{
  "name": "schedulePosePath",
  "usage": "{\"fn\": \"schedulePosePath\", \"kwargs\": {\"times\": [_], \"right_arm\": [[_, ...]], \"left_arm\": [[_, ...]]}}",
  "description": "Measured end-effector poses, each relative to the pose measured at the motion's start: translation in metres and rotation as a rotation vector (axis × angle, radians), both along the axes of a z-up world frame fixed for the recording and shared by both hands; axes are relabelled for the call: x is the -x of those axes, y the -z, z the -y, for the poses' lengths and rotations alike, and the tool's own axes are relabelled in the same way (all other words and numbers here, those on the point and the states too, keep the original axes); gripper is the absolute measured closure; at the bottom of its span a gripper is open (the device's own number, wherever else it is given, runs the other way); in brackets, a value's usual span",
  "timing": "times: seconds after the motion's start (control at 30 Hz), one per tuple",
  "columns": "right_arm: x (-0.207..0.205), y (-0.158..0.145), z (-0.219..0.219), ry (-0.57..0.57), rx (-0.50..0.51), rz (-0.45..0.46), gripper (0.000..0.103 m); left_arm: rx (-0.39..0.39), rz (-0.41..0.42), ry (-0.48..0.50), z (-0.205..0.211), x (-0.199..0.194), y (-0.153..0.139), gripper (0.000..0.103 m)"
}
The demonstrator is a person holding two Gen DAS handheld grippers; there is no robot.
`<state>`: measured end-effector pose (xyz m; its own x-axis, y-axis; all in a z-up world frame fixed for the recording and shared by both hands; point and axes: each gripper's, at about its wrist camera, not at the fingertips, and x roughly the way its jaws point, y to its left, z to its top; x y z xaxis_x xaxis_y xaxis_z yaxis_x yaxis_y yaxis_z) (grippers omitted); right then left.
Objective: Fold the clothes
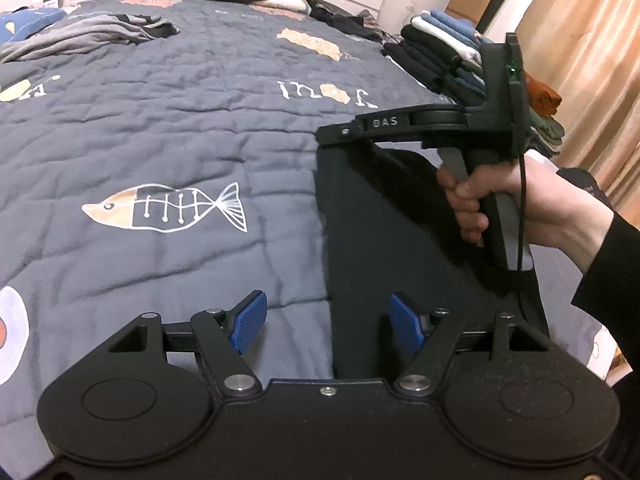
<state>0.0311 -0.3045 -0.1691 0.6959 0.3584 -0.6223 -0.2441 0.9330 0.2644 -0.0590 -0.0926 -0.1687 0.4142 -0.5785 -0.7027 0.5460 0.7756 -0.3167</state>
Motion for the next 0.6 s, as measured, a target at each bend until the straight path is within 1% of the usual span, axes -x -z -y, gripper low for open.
{"fn": "schedulePosePath", "kwargs": {"times": [0.07,0.13,0.2,0.27,0.3,0.4,0.47,0.6], "right_arm": [[0.000,0.001,-0.002,0.007,0.024,0.017,0.085],[0.000,-0.005,0.000,0.019,0.013,0.029,0.081],[0.004,-0.018,0.006,0.046,-0.015,0.071,0.070],[0.008,-0.031,0.012,0.076,-0.034,0.104,0.062],[0.010,-0.038,0.015,0.091,-0.038,0.115,0.061],[0.021,-0.055,0.025,0.125,-0.083,0.101,0.058],[0.033,-0.063,0.034,0.172,-0.125,0.080,0.056],[0.070,-0.070,0.052,0.247,-0.220,0.064,0.051]], "left_arm": [[-0.011,-0.005,0.013,0.002,0.001,0.002,0.036],[-0.013,-0.010,0.019,0.003,0.002,0.003,0.036],[-0.008,-0.009,0.018,0.001,0.002,0.002,0.036],[0.000,-0.009,0.008,-0.001,0.002,0.001,0.036],[0.005,-0.011,0.002,-0.002,0.001,0.000,0.036],[0.021,-0.005,-0.016,-0.005,0.001,-0.004,0.036],[0.033,0.003,-0.025,-0.007,0.002,-0.008,0.036],[0.081,-0.004,-0.047,-0.010,0.004,-0.016,0.036]]}}
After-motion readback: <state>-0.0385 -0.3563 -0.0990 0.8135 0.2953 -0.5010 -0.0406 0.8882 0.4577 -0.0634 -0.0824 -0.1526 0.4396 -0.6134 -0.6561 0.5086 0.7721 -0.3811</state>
